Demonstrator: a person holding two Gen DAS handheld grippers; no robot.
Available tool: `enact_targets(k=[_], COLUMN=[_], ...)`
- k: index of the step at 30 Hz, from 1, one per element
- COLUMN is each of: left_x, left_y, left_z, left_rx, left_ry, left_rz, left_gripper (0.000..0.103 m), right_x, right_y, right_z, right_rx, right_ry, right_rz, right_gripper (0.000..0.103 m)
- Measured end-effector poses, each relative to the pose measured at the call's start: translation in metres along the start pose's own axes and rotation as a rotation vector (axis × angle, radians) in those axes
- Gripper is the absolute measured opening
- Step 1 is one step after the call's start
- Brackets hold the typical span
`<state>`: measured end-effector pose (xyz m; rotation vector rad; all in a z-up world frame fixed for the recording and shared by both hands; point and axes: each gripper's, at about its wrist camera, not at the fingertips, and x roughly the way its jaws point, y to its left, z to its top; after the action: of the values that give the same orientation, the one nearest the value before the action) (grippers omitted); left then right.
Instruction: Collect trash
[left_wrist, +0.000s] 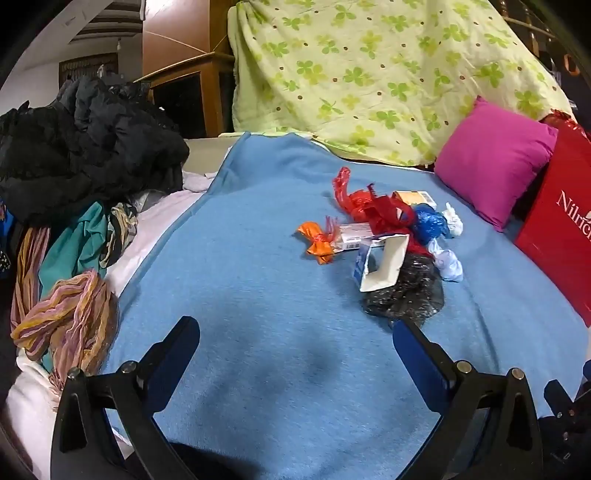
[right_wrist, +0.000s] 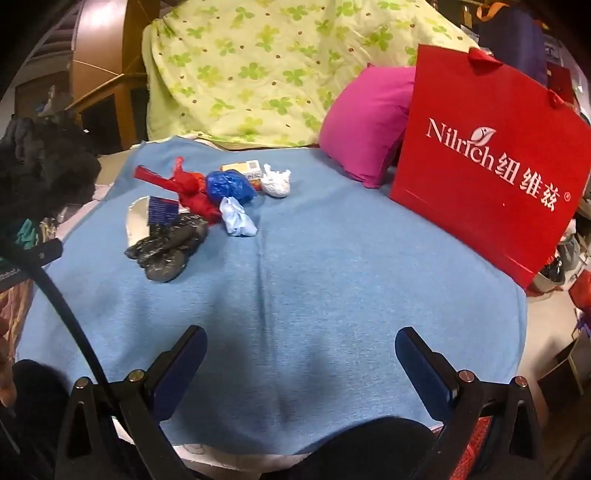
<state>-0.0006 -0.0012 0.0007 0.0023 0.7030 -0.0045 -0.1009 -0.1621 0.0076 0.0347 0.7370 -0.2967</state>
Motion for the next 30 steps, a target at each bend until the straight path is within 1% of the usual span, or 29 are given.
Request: enact_targets(k=[3, 7, 10, 16, 23, 30], left_x=[-0.002, -0.003, -0.002, -0.001, -0.004, -0.003], left_y=[-0.003, -0.006, -0.015, -0.013, -0.012, -0.017], left_z=[0.000, 0.000, -0.005, -0.005, -0.005, -0.006], left_rx=[0.003, 0.006, 0.021, 0.027, 0.034, 0.052], left_ry=[0.003, 0.009, 0.009, 0.013, 0.001, 0.007], left_rz=[-0.009, -0.024, -0.006, -0.013, -0.003, -0.003], left_gripper=[0.103, 0.103, 0.103, 0.103, 0.103, 0.103], right_x=[-0.003, -0.005, -0.004, -0.007, -0.008, -0.009], right_y=[0.004, 0.007, 0.008, 0.011, 0.008, 0.003], right_z=[0.000, -0.001, -0.002, -0.005, -0.007, -0.007], right_rx=[-0.008, -0.009, -0.012, -0.021, -0.013, 0.004], right_ry=[-0.015, -0.017, -0.012, -0.015, -0.019, -0.021], right_rz=[-0.009, 0.002, 0.011, 0.029, 0.020, 0.012], right_gripper=[0.103, 0.103, 0.103, 0.103, 0.103, 0.103])
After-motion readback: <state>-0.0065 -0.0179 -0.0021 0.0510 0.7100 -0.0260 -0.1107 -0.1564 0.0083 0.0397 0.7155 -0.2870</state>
